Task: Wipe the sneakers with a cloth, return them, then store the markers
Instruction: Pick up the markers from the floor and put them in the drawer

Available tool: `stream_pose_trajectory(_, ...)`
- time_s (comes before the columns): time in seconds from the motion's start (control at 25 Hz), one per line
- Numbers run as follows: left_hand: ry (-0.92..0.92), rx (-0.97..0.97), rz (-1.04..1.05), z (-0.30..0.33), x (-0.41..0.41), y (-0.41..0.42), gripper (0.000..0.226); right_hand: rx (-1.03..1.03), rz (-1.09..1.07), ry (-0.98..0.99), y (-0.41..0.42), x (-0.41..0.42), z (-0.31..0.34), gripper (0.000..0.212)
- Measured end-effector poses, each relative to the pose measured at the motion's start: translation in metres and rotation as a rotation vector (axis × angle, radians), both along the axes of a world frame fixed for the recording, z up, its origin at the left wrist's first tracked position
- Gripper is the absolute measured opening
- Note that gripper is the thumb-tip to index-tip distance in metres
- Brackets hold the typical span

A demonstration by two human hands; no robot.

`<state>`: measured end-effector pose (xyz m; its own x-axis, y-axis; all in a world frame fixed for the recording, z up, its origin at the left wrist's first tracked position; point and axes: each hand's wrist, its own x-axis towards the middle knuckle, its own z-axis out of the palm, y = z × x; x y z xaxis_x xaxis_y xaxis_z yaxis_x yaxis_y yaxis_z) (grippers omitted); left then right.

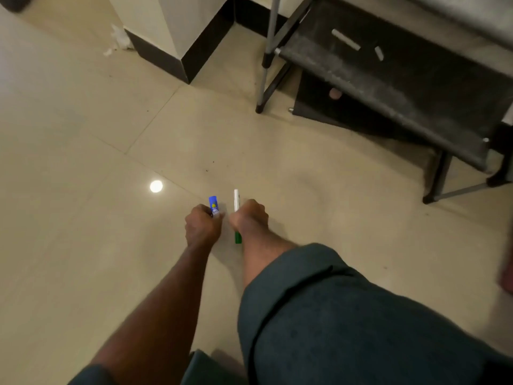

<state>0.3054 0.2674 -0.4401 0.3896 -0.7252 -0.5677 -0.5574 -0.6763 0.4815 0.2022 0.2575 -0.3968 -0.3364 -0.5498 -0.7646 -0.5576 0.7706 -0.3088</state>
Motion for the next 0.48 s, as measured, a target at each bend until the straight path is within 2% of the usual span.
stream_pose_trajectory(0.16,0.289,-0.226,-0.088,0.068,-0.086,-0.062,0.024,-0.061,-0.108,-0.177,-0.042,-0.106,0.074,0.030)
stream_pose_trajectory(0.28,0.414,-0.297,-0.372,0.131,-0.169,-0.072,0.020,-0.200,-0.255,-0.367,-0.013,-0.228,0.147,0.011)
stream_pose_trajectory(0.32,0.451,-0.304,-0.496,0.151,-0.193,-0.069,0.018,-0.269,-0.280,-0.351,0.009,-0.264,0.167,0.003)
stream_pose_trajectory(0.48,0.564,-0.309,-0.963,0.247,-0.311,-0.028,0.015,-0.428,-0.282,-0.123,0.130,-0.390,0.239,0.009)
